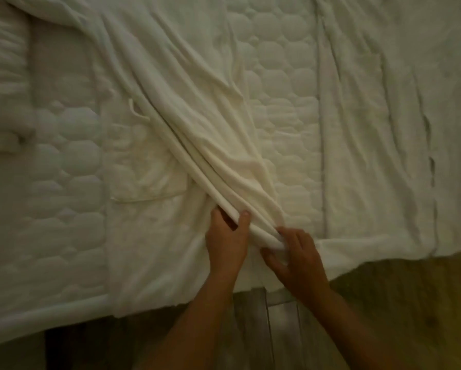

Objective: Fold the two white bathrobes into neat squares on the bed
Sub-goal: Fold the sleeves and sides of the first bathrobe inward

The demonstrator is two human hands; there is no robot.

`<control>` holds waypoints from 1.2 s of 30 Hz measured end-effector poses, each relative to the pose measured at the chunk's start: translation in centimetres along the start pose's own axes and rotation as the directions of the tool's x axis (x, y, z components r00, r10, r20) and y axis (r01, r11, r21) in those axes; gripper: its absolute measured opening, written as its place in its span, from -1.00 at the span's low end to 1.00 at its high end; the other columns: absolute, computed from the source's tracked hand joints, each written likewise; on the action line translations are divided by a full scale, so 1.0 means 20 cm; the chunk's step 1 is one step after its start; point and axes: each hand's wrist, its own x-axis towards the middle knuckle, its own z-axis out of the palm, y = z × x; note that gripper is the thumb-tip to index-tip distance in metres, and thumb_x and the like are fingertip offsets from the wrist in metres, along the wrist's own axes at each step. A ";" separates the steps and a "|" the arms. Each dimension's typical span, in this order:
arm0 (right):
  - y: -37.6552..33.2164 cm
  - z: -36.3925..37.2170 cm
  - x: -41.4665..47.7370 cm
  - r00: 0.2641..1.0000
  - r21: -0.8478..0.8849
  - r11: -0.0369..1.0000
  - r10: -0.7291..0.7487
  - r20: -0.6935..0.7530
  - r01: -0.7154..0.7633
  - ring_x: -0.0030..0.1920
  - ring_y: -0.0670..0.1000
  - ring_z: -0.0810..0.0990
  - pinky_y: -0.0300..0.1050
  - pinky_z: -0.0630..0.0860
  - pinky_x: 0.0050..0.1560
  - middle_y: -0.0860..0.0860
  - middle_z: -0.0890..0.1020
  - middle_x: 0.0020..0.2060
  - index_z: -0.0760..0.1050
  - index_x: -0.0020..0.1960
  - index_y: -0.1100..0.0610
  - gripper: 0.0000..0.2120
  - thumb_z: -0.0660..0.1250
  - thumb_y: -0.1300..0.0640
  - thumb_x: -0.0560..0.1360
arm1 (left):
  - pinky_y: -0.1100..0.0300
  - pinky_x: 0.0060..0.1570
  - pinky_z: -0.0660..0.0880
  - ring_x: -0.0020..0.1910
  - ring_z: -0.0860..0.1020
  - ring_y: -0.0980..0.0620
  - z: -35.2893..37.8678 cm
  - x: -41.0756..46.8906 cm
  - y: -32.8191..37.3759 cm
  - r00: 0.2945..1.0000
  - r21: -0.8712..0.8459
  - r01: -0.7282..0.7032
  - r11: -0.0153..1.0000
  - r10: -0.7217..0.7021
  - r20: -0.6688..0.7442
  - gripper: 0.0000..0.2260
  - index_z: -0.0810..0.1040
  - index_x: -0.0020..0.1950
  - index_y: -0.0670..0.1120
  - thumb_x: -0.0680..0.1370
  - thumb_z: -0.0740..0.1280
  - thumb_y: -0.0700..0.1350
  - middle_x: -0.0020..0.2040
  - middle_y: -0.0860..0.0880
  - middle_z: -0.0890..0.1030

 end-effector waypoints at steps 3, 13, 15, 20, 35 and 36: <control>0.09 -0.06 -0.08 0.999 -0.052 0.998 0.039 0.033 -0.037 -0.10 0.08 0.56 -0.10 0.53 -0.13 0.09 0.61 -0.04 0.54 0.21 0.17 -0.52 0.40 -0.16 0.46 | -0.09 0.10 0.63 0.03 0.63 -0.06 0.10 -0.07 -0.05 0.997 -0.055 0.076 0.996 -0.075 0.031 -0.85 0.47 0.01 0.09 0.55 0.43 -0.03 0.02 0.01 0.62; 0.21 -0.16 -0.53 0.992 -0.127 0.989 0.090 0.094 -0.078 -0.28 0.17 0.62 -0.01 0.58 -0.37 0.10 0.57 -0.05 0.46 0.25 0.11 -0.53 0.51 0.08 0.40 | -0.02 0.19 0.58 0.12 0.58 -0.07 0.37 -0.41 -0.19 0.990 -0.205 0.113 0.972 -0.127 -0.054 -0.70 0.44 0.21 0.00 0.53 0.45 -0.14 0.13 -0.01 0.57; 0.12 -0.10 -0.62 0.998 0.002 0.999 0.050 0.024 -0.050 -0.29 0.13 0.61 0.00 0.61 -0.40 0.11 0.56 0.00 0.41 0.28 0.12 -0.53 0.48 0.12 0.43 | 0.07 0.12 0.54 0.09 0.56 -0.05 0.41 -0.53 -0.23 0.991 -0.164 0.087 0.983 -0.102 -0.090 -0.70 0.46 0.22 -0.03 0.54 0.45 -0.12 0.12 -0.02 0.56; -0.22 0.01 -0.82 0.991 0.298 0.951 -0.040 -0.129 0.078 -0.31 -0.02 0.62 -0.25 0.60 -0.33 0.05 0.63 -0.11 0.49 0.19 0.17 -0.72 0.34 0.07 0.53 | 0.23 -0.12 0.57 0.00 0.62 0.00 0.21 -0.75 -0.31 0.986 -0.294 0.023 0.955 -0.071 -0.152 -0.85 0.54 0.19 -0.04 0.63 0.34 -0.09 -0.01 0.02 0.62; -1.10 0.86 -0.98 0.627 0.129 0.980 -0.194 0.754 0.149 0.11 0.18 0.63 -0.14 0.34 -0.09 0.17 0.60 0.12 0.47 0.25 0.18 -0.65 0.37 0.05 0.53 | 0.01 0.05 0.58 0.03 0.63 -0.09 -1.13 -0.37 -1.09 0.971 0.153 0.119 0.981 -0.083 -0.223 -0.87 0.58 0.01 0.04 0.63 0.33 0.07 -0.05 0.00 0.64; -1.06 0.88 -0.96 0.643 0.117 0.987 -0.159 0.749 0.108 0.18 0.22 0.59 -0.10 0.35 -0.04 0.19 0.57 0.17 0.46 0.27 0.20 -0.69 0.29 0.08 0.58 | 0.03 0.05 0.58 0.03 0.63 -0.04 -1.13 -0.33 -1.11 0.975 0.186 0.116 0.976 -0.077 -0.207 -0.85 0.58 0.04 0.04 0.61 0.35 0.09 -0.03 0.02 0.65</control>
